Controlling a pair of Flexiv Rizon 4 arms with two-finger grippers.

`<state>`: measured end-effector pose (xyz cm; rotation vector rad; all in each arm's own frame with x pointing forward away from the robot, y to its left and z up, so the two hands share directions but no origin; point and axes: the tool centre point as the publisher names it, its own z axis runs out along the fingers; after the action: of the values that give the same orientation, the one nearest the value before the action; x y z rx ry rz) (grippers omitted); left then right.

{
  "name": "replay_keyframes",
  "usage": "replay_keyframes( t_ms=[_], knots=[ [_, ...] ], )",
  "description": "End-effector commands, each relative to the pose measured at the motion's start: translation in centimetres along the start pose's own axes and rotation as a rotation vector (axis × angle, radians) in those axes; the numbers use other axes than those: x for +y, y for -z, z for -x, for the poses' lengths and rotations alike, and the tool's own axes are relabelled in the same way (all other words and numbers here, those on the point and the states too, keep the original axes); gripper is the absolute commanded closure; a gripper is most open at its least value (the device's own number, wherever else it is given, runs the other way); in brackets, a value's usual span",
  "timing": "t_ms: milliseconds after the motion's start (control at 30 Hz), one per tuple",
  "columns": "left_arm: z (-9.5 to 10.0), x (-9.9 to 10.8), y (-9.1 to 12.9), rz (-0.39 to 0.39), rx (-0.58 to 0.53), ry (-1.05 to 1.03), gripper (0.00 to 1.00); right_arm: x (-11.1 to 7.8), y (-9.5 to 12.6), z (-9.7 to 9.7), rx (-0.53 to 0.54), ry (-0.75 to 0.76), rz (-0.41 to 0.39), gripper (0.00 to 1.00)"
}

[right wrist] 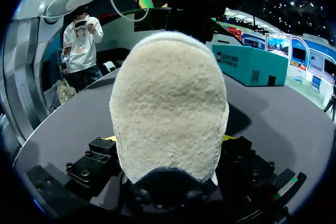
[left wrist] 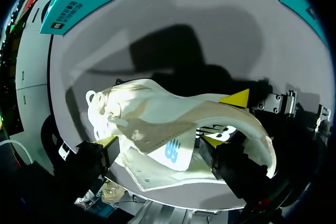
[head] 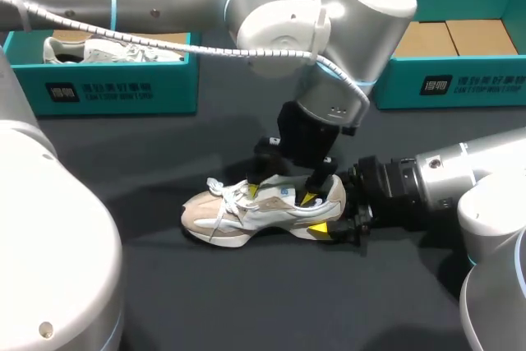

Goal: Take the shoe out of the shoebox, open the shoe tongue, remove and reinsert the insole, then place the shoe into the shoebox

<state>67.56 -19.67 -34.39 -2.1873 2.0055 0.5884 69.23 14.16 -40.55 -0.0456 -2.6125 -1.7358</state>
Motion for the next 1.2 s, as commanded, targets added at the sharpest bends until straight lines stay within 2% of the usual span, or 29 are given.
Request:
replay_keyframes(
  t_ms=[33, 167, 367, 700, 867, 1033, 1200],
  knots=[
    [0.1, 0.5, -0.4, -0.002, -0.020, 0.018, 0.00, 0.1, -0.4, 0.0, -0.001, -0.001, -0.005, 1.00],
    [0.6, 0.5, -0.8, 0.014, -0.048, 0.014, 0.01, 0.1, -0.4, 0.0, -0.001, -0.001, -0.005, 1.00],
    [1.2, 0.5, -0.7, 0.024, -0.055, 0.017, 0.09, 0.1, -0.4, 0.0, -0.001, -0.001, -0.005, 1.00],
    [2.1, 0.7, 0.4, 0.027, -0.030, 0.005, 0.41, 0.1, -0.4, 0.0, -0.001, -0.001, -0.005, 1.00],
    [2.3, 0.8, 0.6, 0.022, -0.030, -0.009, 0.45, 0.1, -0.4, 0.0, -0.001, -0.001, -0.005, 1.00],
    [2.5, 0.4, 0.9, 0.011, -0.059, -0.072, 0.45, 0.1, -0.4, 0.0, -0.001, -0.001, -0.005, 1.00],
    [2.6, -0.2, 1.1, 0.013, -0.080, -0.108, 0.51, 0.1, -0.4, 0.0, -0.001, -0.001, -0.005, 1.00]
  ],
)
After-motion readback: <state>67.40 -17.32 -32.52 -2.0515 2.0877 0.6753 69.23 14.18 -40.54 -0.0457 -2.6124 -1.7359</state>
